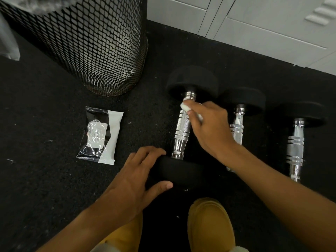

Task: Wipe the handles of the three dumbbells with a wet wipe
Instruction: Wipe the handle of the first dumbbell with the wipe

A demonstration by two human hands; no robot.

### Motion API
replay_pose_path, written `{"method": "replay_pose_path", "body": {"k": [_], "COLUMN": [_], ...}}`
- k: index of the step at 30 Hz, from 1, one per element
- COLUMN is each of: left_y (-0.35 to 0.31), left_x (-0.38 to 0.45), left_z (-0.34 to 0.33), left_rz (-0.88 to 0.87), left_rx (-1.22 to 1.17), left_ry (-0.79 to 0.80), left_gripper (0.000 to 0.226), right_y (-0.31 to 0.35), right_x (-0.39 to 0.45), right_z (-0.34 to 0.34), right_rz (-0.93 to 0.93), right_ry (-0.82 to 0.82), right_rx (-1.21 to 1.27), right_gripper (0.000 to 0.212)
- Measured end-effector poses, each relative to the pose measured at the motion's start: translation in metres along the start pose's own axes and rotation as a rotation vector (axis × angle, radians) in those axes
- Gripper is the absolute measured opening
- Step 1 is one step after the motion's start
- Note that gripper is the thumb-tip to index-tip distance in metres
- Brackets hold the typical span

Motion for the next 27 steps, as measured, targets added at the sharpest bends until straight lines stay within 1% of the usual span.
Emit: {"method": "replay_pose_path", "body": {"k": [3,5,7,10,12,13,14,16,18,20,21,22,23,24,26,27], "left_y": [-0.001,-0.001,-0.001,-0.001,-0.002,-0.002,-0.003,-0.002,-0.001,0.0,0.0,0.001,0.001,0.0,-0.001,-0.001], "left_x": [0.0,0.0,0.0,0.0,0.0,0.0,0.0,0.0,0.0,0.0,0.001,0.001,0.001,0.0,0.0,0.0], "left_z": [0.0,0.0,0.0,-0.001,0.0,0.0,0.0,0.0,0.0,0.001,0.001,0.001,0.0,0.0,0.0,-0.001], "left_rz": [-0.001,-0.002,-0.004,-0.005,-0.008,-0.008,-0.01,-0.013,-0.011,-0.013,-0.012,-0.009,-0.007,-0.008,-0.005,-0.003], "left_rx": [-0.001,0.001,0.0,0.004,0.004,0.005,0.005,0.003,0.0,-0.003,-0.003,-0.001,-0.001,0.0,-0.001,-0.001], "left_ry": [0.006,0.004,-0.001,0.001,-0.005,-0.005,-0.005,-0.005,-0.001,0.0,0.001,0.005,0.004,0.0,0.0,0.002], "left_gripper": [0.058,0.059,0.059,0.059,0.06,0.06,0.06,0.06,0.06,0.06,0.06,0.06,0.06,0.06,0.061,0.061], "right_y": [-0.016,-0.018,-0.017,-0.027,-0.035,-0.038,-0.039,-0.036,-0.031,-0.026,-0.026,-0.028,-0.032,-0.036,-0.047,-0.054], "right_x": [-0.023,-0.04,-0.048,-0.033,-0.014,-0.004,0.003,0.005,-0.014,-0.046,-0.059,-0.066,-0.067,-0.063,-0.053,-0.045], "right_z": [0.0,-0.002,-0.002,0.01,0.016,0.017,0.015,0.004,-0.01,-0.025,-0.029,-0.031,-0.031,-0.03,-0.028,-0.027], "right_rz": [-0.21,-0.289,-0.319,-0.399,-0.462,-0.467,-0.465,-0.441,-0.429,-0.423,-0.422,-0.446,-0.49,-0.564,-0.737,-0.794], "right_ry": [-0.042,-0.009,0.026,-0.054,-0.103,-0.096,-0.068,0.051,0.222,0.454,0.542,0.581,0.588,0.545,0.401,0.328], "right_rx": [0.196,0.28,0.268,0.199,0.196,0.151,0.106,0.065,0.02,-0.061,-0.069,-0.051,-0.011,0.089,0.318,0.379], "right_gripper": [0.03,0.029,0.027,0.014,0.016,0.019,0.021,0.025,0.029,0.033,0.035,0.036,0.034,0.031,0.019,0.014]}}
Point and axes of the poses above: each hand's wrist, its own x-axis towards the middle knuckle, its own z-axis out of the back of the hand, y = z × x, the point moved 10 cm from there along x, towards the middle knuckle, and after that the axes turned 3 degrees about x, right-handed, at the moved point
